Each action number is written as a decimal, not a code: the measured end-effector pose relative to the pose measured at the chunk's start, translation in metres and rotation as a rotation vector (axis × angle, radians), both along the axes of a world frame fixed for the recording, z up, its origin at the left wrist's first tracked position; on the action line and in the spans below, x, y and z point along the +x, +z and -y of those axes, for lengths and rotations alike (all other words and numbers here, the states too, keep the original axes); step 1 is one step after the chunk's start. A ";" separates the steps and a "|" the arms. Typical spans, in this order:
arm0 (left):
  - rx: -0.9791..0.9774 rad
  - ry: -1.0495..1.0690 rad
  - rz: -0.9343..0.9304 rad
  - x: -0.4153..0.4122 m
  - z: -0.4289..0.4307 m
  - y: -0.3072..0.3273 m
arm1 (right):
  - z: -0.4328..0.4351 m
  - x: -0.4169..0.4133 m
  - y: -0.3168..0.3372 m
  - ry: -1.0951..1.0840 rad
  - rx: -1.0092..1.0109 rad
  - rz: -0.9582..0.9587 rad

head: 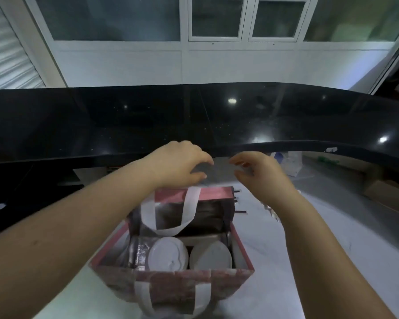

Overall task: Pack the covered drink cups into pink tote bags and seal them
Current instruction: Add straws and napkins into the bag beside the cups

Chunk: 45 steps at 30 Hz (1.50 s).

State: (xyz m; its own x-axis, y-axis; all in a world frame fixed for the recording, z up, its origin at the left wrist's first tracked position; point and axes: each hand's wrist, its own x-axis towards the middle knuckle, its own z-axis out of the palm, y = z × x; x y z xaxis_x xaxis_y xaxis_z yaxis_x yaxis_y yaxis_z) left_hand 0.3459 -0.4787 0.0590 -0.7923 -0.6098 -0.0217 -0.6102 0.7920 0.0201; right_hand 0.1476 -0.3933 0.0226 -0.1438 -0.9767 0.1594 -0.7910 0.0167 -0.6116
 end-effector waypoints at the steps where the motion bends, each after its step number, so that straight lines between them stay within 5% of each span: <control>1: 0.042 -0.031 0.036 -0.003 0.008 -0.002 | 0.007 -0.003 -0.004 0.011 0.022 -0.021; 8: -0.097 -0.396 0.473 -0.010 0.053 -0.038 | 0.034 -0.022 -0.059 0.110 0.174 -0.050; 13: -0.093 -0.602 0.438 -0.004 0.071 -0.065 | 0.053 -0.022 -0.103 0.116 0.268 -0.028; 18: 0.237 -0.437 0.337 0.003 0.081 -0.100 | 0.076 -0.023 -0.146 0.158 0.335 0.026; 23: 0.516 -0.205 0.142 0.016 0.092 -0.108 | 0.104 -0.020 -0.182 0.147 0.331 -0.189; 29: 0.843 -0.043 0.118 0.011 0.105 -0.113 | 0.119 -0.009 -0.200 0.168 0.269 -0.268; 45: 0.146 -0.347 0.141 0.040 0.106 -0.173 | 0.108 0.000 -0.210 0.135 0.133 -0.229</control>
